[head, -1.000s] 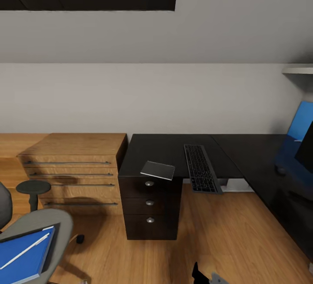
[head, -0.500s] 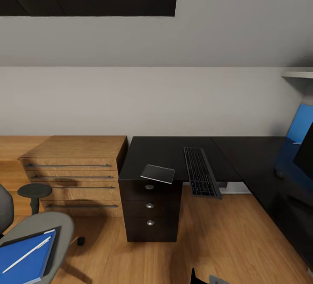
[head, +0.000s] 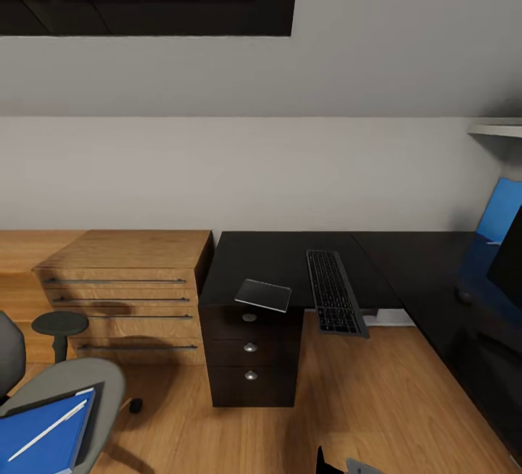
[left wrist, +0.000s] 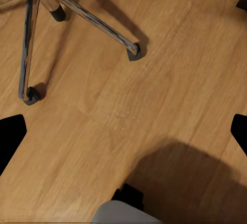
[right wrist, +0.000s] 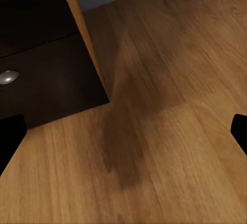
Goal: In the bedroom, organize the workspace by keeping the computer under the desk, ensuring the monitor is on the desk, placing the keyboard on the desk next to the monitor, placing the mouse on the desk next to the keyboard, moving the folder from the swivel chair onto the desk next to the mouse, stacking the notebook on top of the folder with the pen on top of the notebook, and positioning the swivel chair next to the desk.
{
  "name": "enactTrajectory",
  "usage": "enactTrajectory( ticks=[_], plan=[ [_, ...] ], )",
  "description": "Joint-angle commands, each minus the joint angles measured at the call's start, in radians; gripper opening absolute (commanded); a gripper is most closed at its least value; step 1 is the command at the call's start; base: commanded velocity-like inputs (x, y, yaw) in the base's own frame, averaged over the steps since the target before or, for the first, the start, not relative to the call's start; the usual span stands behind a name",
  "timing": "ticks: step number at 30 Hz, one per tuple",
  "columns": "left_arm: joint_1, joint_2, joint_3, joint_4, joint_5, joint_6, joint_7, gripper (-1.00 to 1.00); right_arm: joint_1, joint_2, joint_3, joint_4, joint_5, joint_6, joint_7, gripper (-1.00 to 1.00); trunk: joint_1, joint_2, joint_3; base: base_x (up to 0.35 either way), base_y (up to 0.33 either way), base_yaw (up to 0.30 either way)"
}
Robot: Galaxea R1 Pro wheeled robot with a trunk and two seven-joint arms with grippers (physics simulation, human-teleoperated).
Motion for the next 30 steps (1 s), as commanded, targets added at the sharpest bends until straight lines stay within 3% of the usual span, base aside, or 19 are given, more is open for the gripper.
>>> enactTrajectory(
  ticks=[1, 12, 18, 30],
  plan=[
    [0.000, 0.001, -0.004, -0.001, 0.007, 0.001, 0.008, 1.00, 0.000, 0.000, 0.008, -0.001, 0.001, -0.001, -0.010, 1.00, -0.004, 0.007, 0.002, 0.000, 0.000, 0.000],
    [0.000, -0.001, -0.006, 0.025, 0.006, 0.000, -0.016, 1.00, 0.000, 0.001, 0.013, 0.002, 0.003, 0.000, -0.010, 1.00, -0.046, 0.084, 0.042, 0.000, 0.000, 0.171],
    [0.000, -0.001, -0.006, 0.028, 0.006, -0.001, -0.017, 1.00, 0.000, 0.001, 0.013, 0.002, 0.004, 0.000, -0.010, 1.00, -0.046, 0.084, 0.042, 0.000, 0.000, 0.167],
    [0.000, -0.001, -0.006, 0.035, 0.006, -0.004, -0.018, 1.00, 0.000, 0.002, 0.013, 0.002, 0.005, -0.002, -0.010, 1.00, -0.046, 0.084, 0.042, -0.009, 0.000, 0.023]
  ],
)
